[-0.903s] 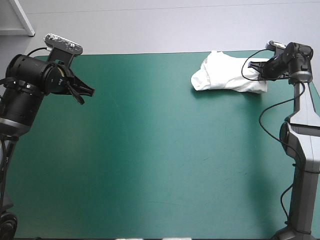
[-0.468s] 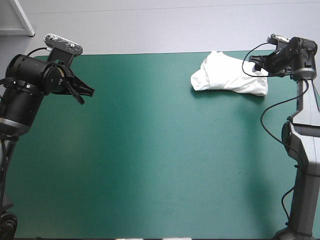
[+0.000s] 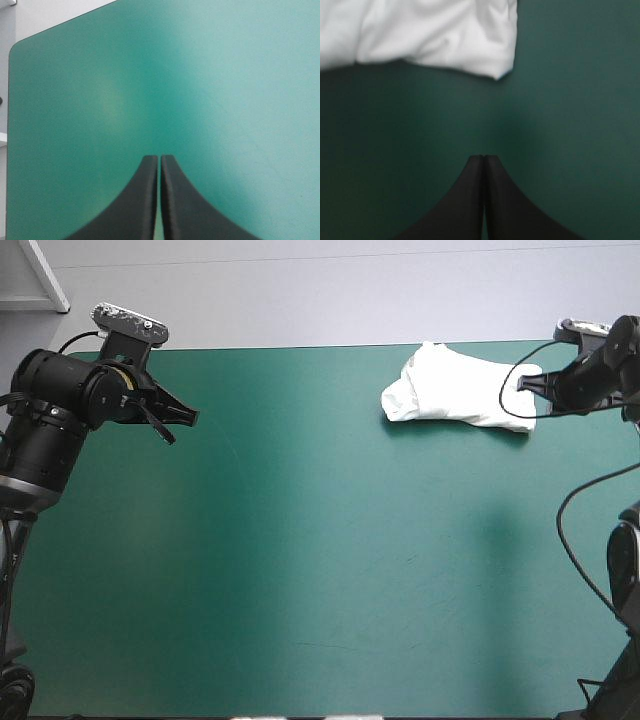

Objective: Fold the cloth

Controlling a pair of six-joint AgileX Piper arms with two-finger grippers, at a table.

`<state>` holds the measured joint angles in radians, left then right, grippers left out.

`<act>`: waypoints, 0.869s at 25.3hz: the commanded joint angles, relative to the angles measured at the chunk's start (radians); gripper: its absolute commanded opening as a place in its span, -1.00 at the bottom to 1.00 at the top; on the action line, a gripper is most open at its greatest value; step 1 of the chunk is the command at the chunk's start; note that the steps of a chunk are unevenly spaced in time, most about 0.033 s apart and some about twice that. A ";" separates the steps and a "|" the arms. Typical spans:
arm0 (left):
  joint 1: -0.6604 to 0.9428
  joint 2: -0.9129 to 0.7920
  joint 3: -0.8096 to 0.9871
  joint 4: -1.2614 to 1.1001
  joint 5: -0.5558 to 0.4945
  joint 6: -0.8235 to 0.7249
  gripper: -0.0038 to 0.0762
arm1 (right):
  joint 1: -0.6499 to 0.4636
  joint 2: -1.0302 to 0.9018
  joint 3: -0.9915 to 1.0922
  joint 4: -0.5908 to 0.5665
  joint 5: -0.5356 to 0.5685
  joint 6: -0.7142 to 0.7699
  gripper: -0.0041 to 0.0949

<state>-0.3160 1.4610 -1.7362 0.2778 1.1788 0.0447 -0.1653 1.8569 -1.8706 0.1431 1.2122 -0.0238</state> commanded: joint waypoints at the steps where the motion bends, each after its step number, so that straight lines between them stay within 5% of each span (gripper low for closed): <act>1: -0.004 -0.040 -0.019 -0.031 -0.081 0.000 -0.86 | -0.005 -0.186 0.157 -0.036 -0.034 -0.024 -0.95; 15: -0.004 -0.047 0.006 -0.159 -0.096 0.097 -0.86 | -0.005 -0.851 0.778 -0.016 -0.252 -0.104 -0.95; 22: -0.004 -0.217 0.407 -0.175 -0.302 0.095 -0.86 | -0.005 -1.226 1.098 0.060 -0.377 -0.170 -0.95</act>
<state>-0.3160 1.3383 -1.4119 0.1159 0.9982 0.1448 -0.1653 0.6836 -0.8116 0.1607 0.9073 -0.1562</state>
